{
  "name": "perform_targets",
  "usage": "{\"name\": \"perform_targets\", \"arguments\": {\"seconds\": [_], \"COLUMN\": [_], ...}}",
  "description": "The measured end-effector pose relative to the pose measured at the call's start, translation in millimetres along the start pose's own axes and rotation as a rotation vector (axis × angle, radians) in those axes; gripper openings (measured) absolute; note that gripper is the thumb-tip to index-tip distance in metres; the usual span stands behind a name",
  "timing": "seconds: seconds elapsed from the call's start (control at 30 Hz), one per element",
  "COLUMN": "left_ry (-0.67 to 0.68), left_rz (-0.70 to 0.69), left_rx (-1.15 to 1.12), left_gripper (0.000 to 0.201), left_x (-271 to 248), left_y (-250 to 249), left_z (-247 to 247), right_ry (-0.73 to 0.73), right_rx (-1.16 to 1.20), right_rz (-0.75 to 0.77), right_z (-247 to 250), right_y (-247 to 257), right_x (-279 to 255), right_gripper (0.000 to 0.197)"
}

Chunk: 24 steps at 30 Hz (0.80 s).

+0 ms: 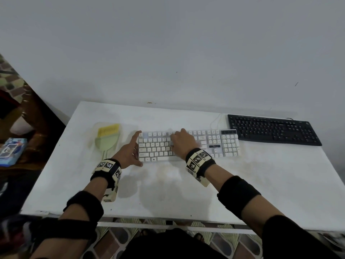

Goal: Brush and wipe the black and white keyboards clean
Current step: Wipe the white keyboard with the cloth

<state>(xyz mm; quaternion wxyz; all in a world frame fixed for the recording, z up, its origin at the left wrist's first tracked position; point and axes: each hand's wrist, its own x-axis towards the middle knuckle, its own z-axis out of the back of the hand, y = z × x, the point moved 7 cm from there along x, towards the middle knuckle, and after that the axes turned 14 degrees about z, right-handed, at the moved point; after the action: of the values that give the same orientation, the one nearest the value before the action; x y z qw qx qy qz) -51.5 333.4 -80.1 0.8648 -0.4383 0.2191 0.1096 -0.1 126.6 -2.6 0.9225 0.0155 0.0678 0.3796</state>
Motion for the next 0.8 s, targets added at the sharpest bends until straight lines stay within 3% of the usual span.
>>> {"name": "perform_targets", "arguments": {"seconds": [0.2,0.47,0.7,0.8], "left_ry": [0.008,-0.006,0.002,0.001], "left_rz": [-0.003,-0.004,0.010,0.013], "left_rx": [0.025,0.026,0.020,0.021], "left_gripper": [0.140,0.141,0.141,0.141], "left_x": [1,-1,0,0], "left_y": [-1,-3,-3,-3], "left_z": [-1,1,0,0], "right_ry": [-0.022,-0.026,0.065,0.092], "right_rx": [0.022,-0.010,0.010,-0.016], "right_rz": [-0.149,0.069,-0.127,-0.134], "right_z": [0,-1,5,8], "right_y": [-66,-24,-73,-68], "right_x": [-46,-24,-55,-48], "right_gripper": [0.024,0.023,0.013,0.012]}}
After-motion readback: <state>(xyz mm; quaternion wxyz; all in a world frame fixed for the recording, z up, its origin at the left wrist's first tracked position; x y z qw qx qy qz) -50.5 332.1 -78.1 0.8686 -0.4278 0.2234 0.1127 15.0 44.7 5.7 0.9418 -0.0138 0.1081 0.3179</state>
